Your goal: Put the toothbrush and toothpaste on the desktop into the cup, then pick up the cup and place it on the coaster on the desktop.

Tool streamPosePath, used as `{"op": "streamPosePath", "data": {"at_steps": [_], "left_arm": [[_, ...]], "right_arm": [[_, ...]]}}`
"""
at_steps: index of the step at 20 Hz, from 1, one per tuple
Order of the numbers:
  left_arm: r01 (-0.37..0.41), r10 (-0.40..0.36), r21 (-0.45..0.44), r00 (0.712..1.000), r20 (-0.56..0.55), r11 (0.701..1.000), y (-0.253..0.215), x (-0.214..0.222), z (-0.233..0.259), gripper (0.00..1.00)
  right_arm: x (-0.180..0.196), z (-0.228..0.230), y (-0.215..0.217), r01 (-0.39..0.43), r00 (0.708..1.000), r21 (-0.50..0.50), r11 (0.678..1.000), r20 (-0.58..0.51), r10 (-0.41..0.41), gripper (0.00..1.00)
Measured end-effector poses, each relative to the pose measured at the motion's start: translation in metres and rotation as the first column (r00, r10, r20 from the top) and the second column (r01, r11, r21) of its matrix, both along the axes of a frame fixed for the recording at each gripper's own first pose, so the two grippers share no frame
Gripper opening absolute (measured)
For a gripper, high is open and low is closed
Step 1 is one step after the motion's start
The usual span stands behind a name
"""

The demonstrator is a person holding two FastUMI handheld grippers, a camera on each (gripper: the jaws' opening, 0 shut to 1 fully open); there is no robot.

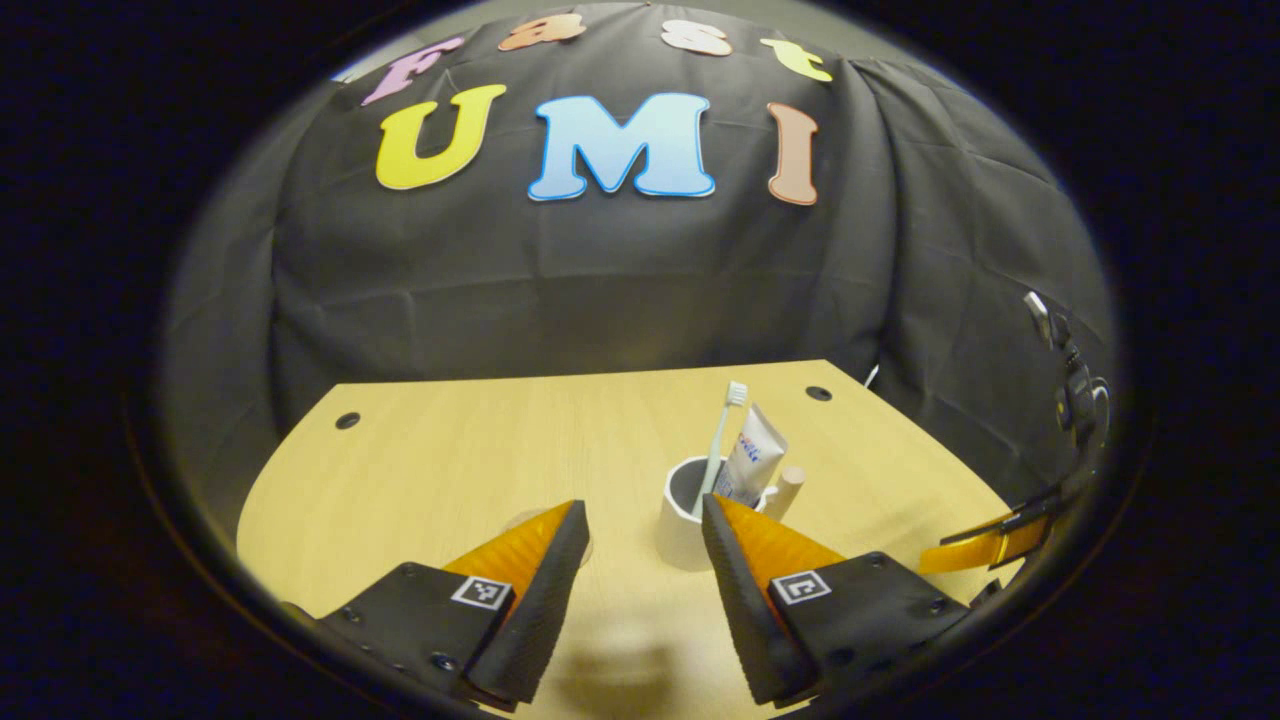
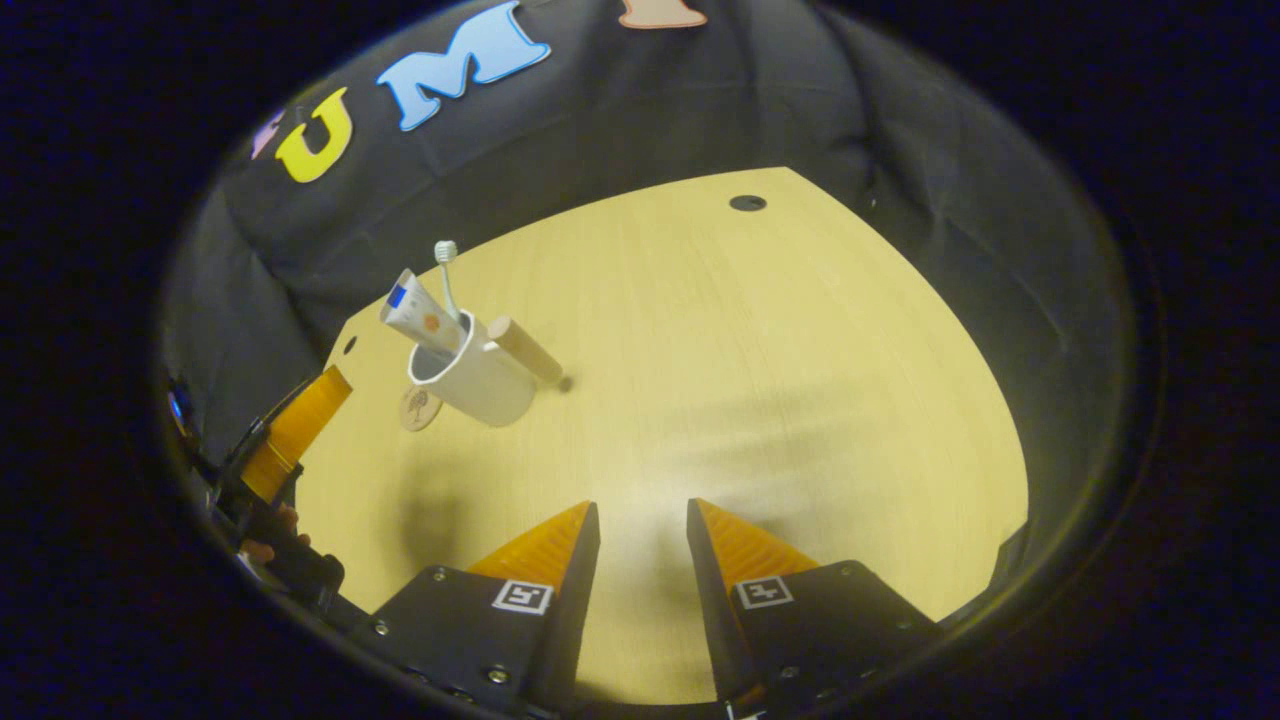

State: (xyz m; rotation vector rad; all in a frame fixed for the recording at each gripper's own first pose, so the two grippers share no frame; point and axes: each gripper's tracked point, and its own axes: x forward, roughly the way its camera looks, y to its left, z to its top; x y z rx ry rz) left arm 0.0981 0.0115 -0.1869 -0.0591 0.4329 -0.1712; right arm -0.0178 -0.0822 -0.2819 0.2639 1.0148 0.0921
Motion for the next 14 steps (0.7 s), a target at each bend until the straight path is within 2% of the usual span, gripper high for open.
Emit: {"op": "streamPosePath", "data": {"at_steps": [3, 6, 9, 11, 14], "left_arm": [[0.012, -0.015, -0.028, 0.997, -0.076, 1.000, 0.005, -0.018, -0.014, 0.88], [0.011, -0.012, -0.012, 0.992, -0.124, 1.000, 0.018, -0.034, -0.021, 0.87], [-0.035, 0.033, -0.009, 0.988, -0.151, 0.999, 0.037, -0.047, -0.023, 0.88], [-0.075, 0.072, -0.009, 0.983, -0.171, 0.997, 0.049, -0.055, -0.026, 0.88], [-0.136, 0.133, -0.004, 0.971, -0.201, 0.991, 0.069, -0.070, -0.030, 0.88]], "right_arm": [[0.018, 0.003, 0.002, -0.127, 0.992, -0.037, 0.991, 0.002, 0.127, 0.52], [0.036, 0.008, 0.004, -0.280, 0.960, -0.104, 0.954, -0.004, 0.281, 0.52], [0.059, 0.014, 0.013, -0.436, 0.898, -0.169, 0.884, -0.019, 0.439, 0.52], [0.075, 0.019, 0.021, -0.505, 0.860, -0.187, 0.843, -0.027, 0.509, 0.51], [0.096, 0.023, 0.031, -0.600, 0.795, -0.214, 0.771, -0.050, 0.605, 0.57]]}}
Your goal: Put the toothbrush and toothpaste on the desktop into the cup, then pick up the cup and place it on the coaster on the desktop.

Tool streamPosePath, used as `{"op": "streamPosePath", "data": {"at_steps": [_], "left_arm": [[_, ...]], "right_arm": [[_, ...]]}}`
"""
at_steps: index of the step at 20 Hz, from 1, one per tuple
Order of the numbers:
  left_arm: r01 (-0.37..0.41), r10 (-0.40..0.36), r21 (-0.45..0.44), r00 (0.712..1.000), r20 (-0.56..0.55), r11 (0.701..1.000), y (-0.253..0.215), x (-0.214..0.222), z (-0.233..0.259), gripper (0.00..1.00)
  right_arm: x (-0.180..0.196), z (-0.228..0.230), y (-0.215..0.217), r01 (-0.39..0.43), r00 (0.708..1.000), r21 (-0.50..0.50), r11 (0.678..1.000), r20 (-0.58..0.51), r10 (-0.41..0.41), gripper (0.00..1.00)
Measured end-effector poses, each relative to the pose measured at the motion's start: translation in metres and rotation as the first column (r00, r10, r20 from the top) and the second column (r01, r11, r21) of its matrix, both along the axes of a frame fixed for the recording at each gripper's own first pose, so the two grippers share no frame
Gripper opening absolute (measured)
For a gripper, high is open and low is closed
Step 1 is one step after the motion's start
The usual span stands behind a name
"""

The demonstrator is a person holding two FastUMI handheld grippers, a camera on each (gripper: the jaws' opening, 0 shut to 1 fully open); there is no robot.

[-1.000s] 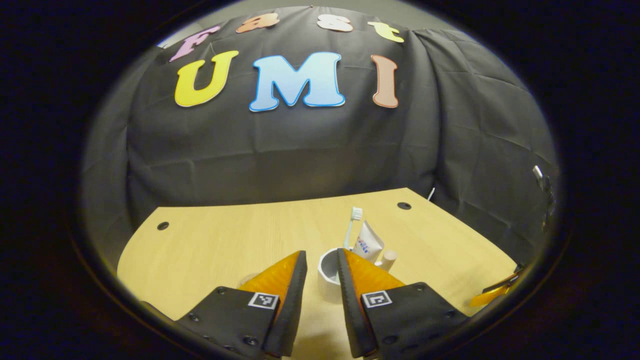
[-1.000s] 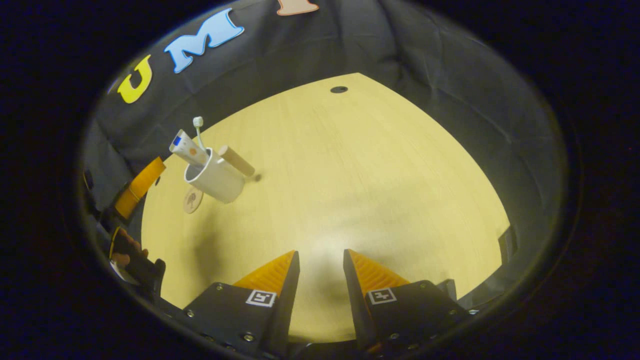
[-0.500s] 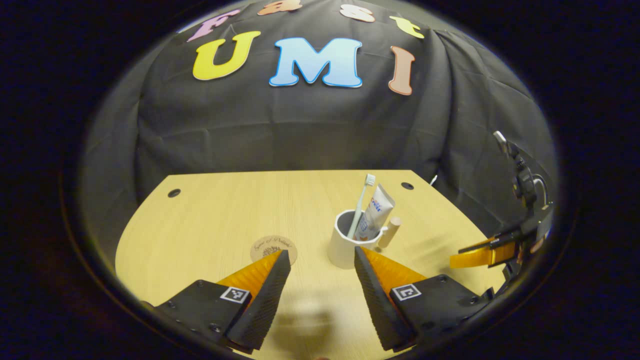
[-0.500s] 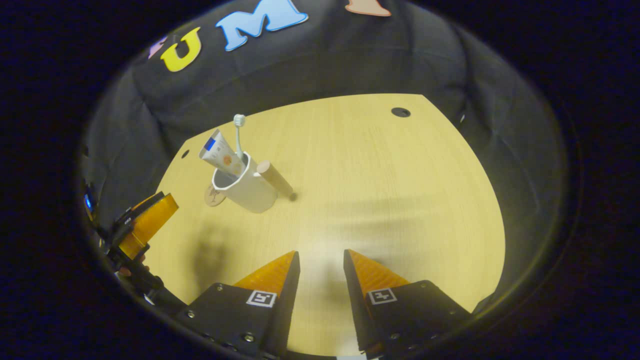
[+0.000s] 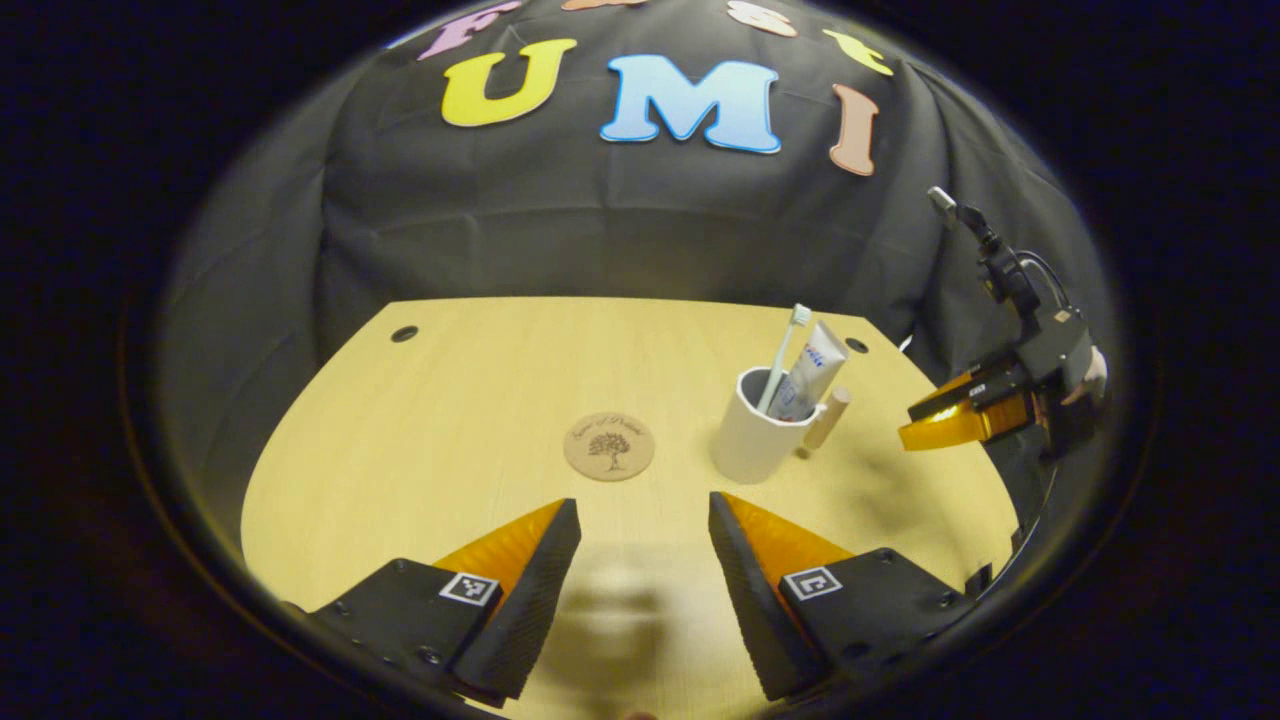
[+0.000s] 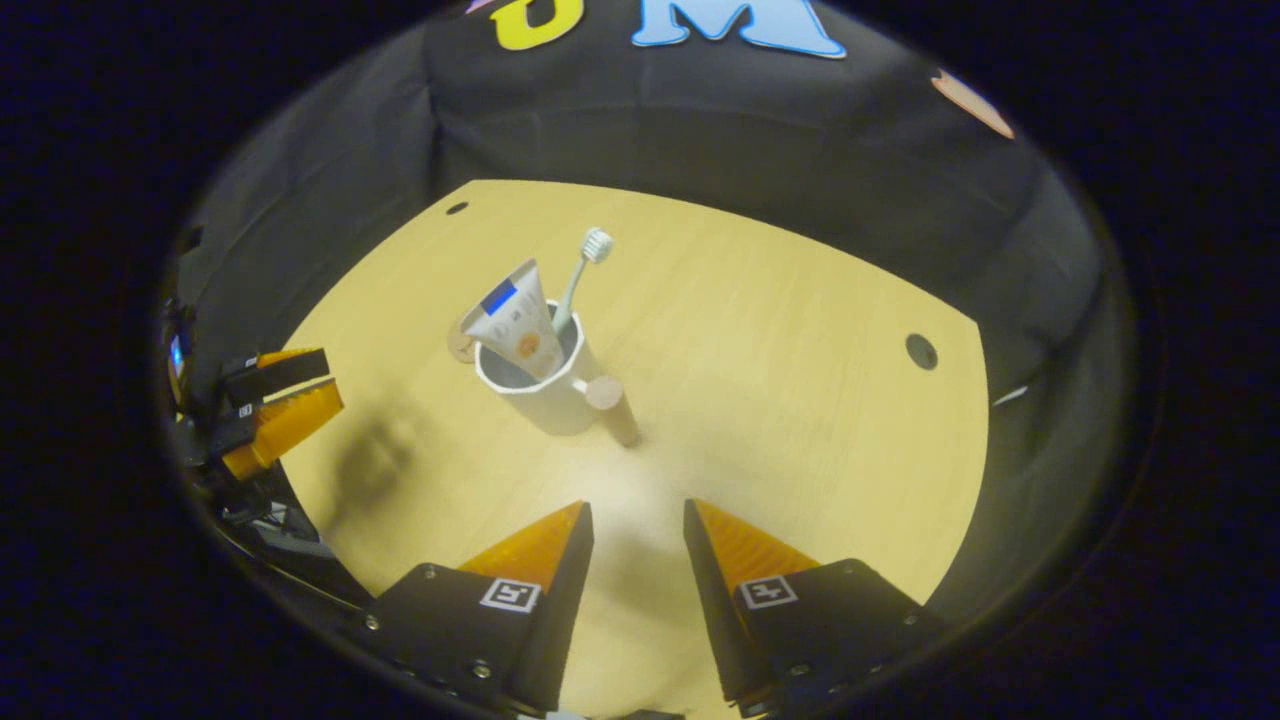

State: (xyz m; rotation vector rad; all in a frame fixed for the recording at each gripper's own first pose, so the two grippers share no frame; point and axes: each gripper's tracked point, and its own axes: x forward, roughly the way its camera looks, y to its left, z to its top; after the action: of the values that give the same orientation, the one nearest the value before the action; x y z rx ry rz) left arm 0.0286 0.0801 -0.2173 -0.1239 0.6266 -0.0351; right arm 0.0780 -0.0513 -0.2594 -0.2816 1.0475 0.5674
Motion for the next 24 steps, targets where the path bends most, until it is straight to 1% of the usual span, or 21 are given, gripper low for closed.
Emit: {"op": "streamPosePath", "data": {"at_steps": [2, 4, 7, 9, 16, 22, 24], "left_arm": [[-0.041, 0.041, 0.008, 0.999, -0.011, 0.999, 0.013, -0.009, -0.001, 0.88], [-0.077, 0.077, 0.016, 0.997, -0.023, 0.997, 0.025, -0.021, -0.002, 0.88], [-0.136, 0.137, 0.019, 0.990, -0.043, 0.991, 0.047, -0.039, -0.005, 0.88], [-0.172, 0.173, 0.018, 0.983, -0.062, 0.985, 0.058, -0.052, -0.008, 0.88], [-0.251, 0.254, 0.046, 0.961, -0.112, 0.967, 0.093, -0.089, -0.016, 0.88], [-0.306, 0.311, 0.055, 0.942, -0.126, 0.950, 0.114, -0.095, -0.021, 0.88], [-0.318, 0.322, 0.055, 0.937, -0.133, 0.947, 0.117, -0.099, -0.023, 0.88]], "right_arm": [[0.012, 0.002, 0.006, -0.083, 0.996, -0.047, 0.995, 0.007, 0.084, 0.57], [0.019, -0.003, 0.015, -0.166, 0.986, -0.082, 0.983, -0.005, 0.166, 0.57], [0.029, -0.008, 0.022, -0.282, 0.959, -0.144, 0.948, -0.026, 0.281, 0.57], [0.037, -0.012, 0.028, -0.334, 0.942, -0.171, 0.927, -0.040, 0.332, 0.57], [0.056, -0.021, 0.060, -0.445, 0.895, -0.197, 0.874, -0.084, 0.437, 0.57], [0.057, -0.039, 0.068, -0.532, 0.847, -0.246, 0.810, -0.154, 0.509, 0.57], [0.054, -0.044, 0.071, -0.553, 0.833, -0.249, 0.795, -0.176, 0.524, 0.57]]}}
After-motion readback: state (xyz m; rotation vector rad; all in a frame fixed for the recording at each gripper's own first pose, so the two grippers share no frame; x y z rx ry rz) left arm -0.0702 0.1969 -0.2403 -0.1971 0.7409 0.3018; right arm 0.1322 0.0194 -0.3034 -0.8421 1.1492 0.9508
